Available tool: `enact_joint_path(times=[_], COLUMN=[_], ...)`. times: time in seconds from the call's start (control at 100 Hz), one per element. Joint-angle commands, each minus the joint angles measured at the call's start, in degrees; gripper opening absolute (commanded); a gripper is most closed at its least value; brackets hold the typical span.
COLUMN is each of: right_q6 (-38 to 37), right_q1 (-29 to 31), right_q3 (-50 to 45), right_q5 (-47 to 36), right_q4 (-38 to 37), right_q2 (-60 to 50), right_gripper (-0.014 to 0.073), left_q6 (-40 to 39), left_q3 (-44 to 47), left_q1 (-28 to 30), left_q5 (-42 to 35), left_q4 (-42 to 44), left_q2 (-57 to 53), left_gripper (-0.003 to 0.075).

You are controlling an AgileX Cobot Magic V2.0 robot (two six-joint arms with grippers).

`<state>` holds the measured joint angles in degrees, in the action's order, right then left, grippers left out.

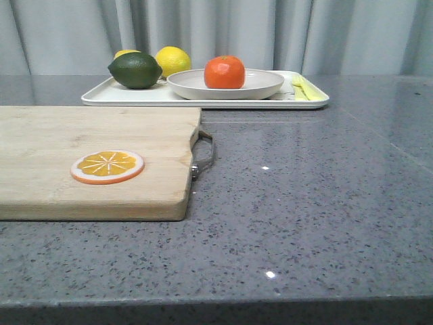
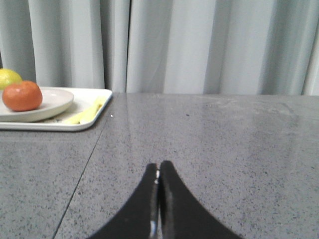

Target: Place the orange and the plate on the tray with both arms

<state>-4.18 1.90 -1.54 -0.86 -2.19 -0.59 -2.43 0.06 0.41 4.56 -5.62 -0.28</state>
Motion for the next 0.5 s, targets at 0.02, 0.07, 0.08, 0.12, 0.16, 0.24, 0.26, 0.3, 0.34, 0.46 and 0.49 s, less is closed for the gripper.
enact_joint_path(times=[0.02, 0.07, 0.08, 0.12, 0.16, 0.24, 0.26, 0.3, 0.34, 0.46, 0.49], right_q6=[-0.24, -0.24, -0.24, -0.24, -0.24, -0.24, -0.24, -0.24, -0.24, -0.24, -0.24], right_q1=[0.32, 0.32, 0.32, 0.32, 0.32, 0.32, 0.32, 0.32, 0.32, 0.32, 0.32], right_q3=[-0.07, -0.07, -0.07, -0.07, -0.07, -0.07, -0.07, -0.07, -0.07, -0.07, -0.07], right_q5=[-2.25, -1.57, -1.50, -1.17, -1.17, -1.17, -1.17, -1.17, -1.17, -1.17, -1.17], right_q4=[-1.38, -1.38, -1.38, -1.33, -1.33, -1.33, -1.33, -1.33, -1.33, -1.33, -1.33], right_q2=[-1.18, -1.18, -1.18, -1.18, -1.18, -1.18, -1.18, -1.18, -1.18, -1.18, -1.18], right_gripper=[-0.0068, -0.0068, -0.0068, -0.0068, -0.0068, -0.0068, -0.0068, -0.0068, -0.0068, -0.0068, -0.0068], left_q6=[-0.16, -0.16, -0.16, -0.16, -0.16, -0.16, -0.16, -0.16, -0.16, -0.16, -0.16], left_q3=[1.27, 1.27, 1.27, 1.27, 1.27, 1.27, 1.27, 1.27, 1.27, 1.27, 1.27], left_q1=[-0.01, -0.01, -0.01, -0.01, -0.01, -0.01, -0.01, -0.01, -0.01, -0.01, -0.01], left_q5=[-4.56, -4.56, -4.56, -4.56, -4.56, -4.56, -4.56, -4.56, -4.56, -4.56, -4.56], left_q4=[-0.08, -0.08, -0.08, -0.08, -0.08, -0.08, -0.08, -0.08, -0.08, -0.08, -0.08], left_q2=[-1.71, -1.71, -1.71, -1.71, -1.71, -1.71, -1.71, -1.71, -1.71, -1.71, -1.71], left_gripper=[-0.0019, -0.0019, -0.0019, -0.0019, -0.0019, -0.0019, -0.0019, -0.0019, -0.0019, -0.0019, -0.0019])
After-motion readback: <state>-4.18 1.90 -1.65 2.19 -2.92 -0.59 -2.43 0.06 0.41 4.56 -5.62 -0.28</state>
